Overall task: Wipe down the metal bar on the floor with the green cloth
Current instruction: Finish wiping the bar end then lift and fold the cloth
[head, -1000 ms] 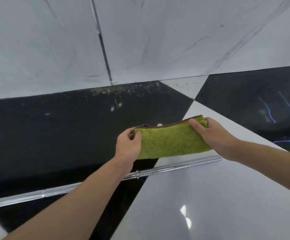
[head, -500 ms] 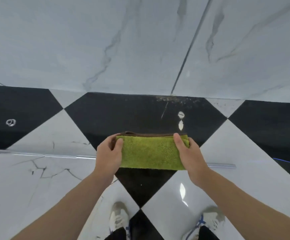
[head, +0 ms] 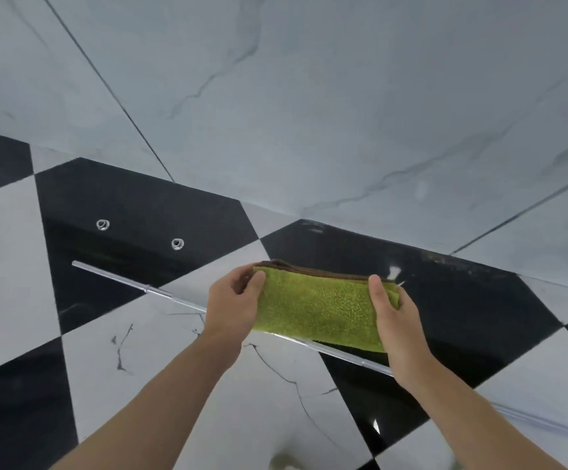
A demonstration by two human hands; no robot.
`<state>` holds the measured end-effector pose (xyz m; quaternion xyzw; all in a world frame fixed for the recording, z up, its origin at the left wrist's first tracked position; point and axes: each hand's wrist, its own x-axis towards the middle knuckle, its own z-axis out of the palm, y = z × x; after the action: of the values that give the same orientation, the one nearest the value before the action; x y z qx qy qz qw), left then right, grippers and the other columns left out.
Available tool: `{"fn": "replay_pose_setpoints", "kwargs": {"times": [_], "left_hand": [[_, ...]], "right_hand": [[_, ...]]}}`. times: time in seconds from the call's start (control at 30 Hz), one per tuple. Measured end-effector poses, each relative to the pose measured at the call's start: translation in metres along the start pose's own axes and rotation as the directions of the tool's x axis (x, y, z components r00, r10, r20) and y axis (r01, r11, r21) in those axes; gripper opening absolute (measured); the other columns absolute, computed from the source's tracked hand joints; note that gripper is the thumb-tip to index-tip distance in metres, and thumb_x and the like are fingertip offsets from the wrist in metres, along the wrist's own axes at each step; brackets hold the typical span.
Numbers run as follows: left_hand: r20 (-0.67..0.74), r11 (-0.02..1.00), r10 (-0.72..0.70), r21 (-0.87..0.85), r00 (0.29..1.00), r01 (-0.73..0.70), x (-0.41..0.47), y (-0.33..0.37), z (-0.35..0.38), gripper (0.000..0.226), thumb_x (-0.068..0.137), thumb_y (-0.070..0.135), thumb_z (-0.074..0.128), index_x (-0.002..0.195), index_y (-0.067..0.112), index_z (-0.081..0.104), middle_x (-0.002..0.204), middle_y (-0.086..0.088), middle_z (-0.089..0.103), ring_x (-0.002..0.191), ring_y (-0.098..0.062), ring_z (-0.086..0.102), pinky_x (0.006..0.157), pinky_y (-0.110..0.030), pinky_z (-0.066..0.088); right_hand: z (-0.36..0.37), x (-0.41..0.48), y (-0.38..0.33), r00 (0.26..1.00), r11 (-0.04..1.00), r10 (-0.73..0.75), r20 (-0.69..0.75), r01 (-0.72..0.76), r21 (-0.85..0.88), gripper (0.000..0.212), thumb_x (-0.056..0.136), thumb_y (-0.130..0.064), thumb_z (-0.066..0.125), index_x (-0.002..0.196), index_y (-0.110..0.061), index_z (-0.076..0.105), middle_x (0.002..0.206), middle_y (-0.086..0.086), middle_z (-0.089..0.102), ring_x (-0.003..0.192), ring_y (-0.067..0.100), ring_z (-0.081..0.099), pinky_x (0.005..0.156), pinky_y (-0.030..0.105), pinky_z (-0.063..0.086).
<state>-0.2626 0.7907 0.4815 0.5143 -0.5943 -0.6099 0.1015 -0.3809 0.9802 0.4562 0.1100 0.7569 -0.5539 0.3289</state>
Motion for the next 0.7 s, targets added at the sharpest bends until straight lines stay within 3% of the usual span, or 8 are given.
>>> {"fn": "replay_pose_setpoints", "kwargs": {"times": [0.07,0.2,0.37,0.5,0.6,0.7], "left_hand": [[-0.022,0.999,-0.023,-0.028,1.000,0.022,0.016,0.011,-0.046,0.011,0.094,0.025,0.066,0.103,0.022,0.071,0.097,0.007,0.074,0.093,-0.008,0.067,0.079,-0.021,0.051],[-0.060,0.997,-0.060,-0.044,0.996,0.057,0.055,0.030,-0.128,0.017,0.090,0.028,0.071,0.105,0.020,0.072,0.100,0.002,0.076,0.100,-0.018,0.069,0.096,-0.041,0.054],[-0.092,0.996,-0.080,-0.031,0.992,0.078,0.119,0.033,-0.212,0.022,0.090,0.028,0.071,0.109,0.016,0.073,0.101,0.000,0.075,0.102,-0.022,0.069,0.099,-0.047,0.053],[-0.082,0.993,-0.118,-0.030,0.990,0.116,0.177,0.026,-0.278,0.007,0.091,0.029,0.070,0.097,0.025,0.071,0.100,0.002,0.074,0.101,-0.022,0.069,0.097,-0.049,0.054],[-0.124,0.994,-0.104,-0.034,0.987,0.100,0.217,0.021,-0.329,0.003,0.092,0.028,0.069,0.090,0.030,0.068,0.097,0.005,0.072,0.099,-0.020,0.067,0.089,-0.040,0.055],[-0.168,0.994,-0.112,-0.027,0.979,0.109,0.248,0.016,-0.376,0.012,0.091,0.031,0.070,0.102,0.026,0.071,0.101,0.003,0.071,0.100,-0.018,0.065,0.081,-0.031,0.052]], "right_hand": [[0.046,-0.009,-0.010,1.000,1.000,0.001,0.019,-0.001,0.014,0.050,0.094,-0.061,0.057,0.108,-0.014,0.063,0.107,0.013,0.071,0.098,0.027,0.071,0.077,0.036,0.057],[0.132,-0.028,-0.032,0.997,0.997,0.029,0.074,-0.034,0.075,0.045,0.093,-0.058,0.061,0.107,-0.016,0.062,0.112,0.014,0.071,0.102,0.029,0.072,0.092,0.050,0.059],[0.228,-0.035,-0.051,0.985,0.993,0.036,0.166,-0.054,0.103,0.040,0.092,-0.051,0.067,0.113,-0.017,0.063,0.109,0.010,0.073,0.100,0.027,0.074,0.090,0.047,0.062],[0.311,-0.025,-0.056,0.981,0.995,0.044,0.191,-0.061,0.081,0.035,0.089,-0.034,0.077,0.116,-0.017,0.063,0.112,0.011,0.073,0.100,0.026,0.074,0.085,0.042,0.063],[0.378,-0.021,-0.055,0.973,0.983,0.064,0.221,-0.100,0.154,0.030,0.090,-0.012,0.075,0.118,-0.012,0.064,0.110,0.013,0.075,0.099,0.029,0.074,0.085,0.047,0.061],[0.434,-0.023,-0.054,0.967,0.971,0.084,0.242,-0.134,0.199,0.030,0.088,0.005,0.065,0.114,-0.010,0.064,0.103,0.012,0.075,0.091,0.026,0.074,0.077,0.043,0.060]]}}
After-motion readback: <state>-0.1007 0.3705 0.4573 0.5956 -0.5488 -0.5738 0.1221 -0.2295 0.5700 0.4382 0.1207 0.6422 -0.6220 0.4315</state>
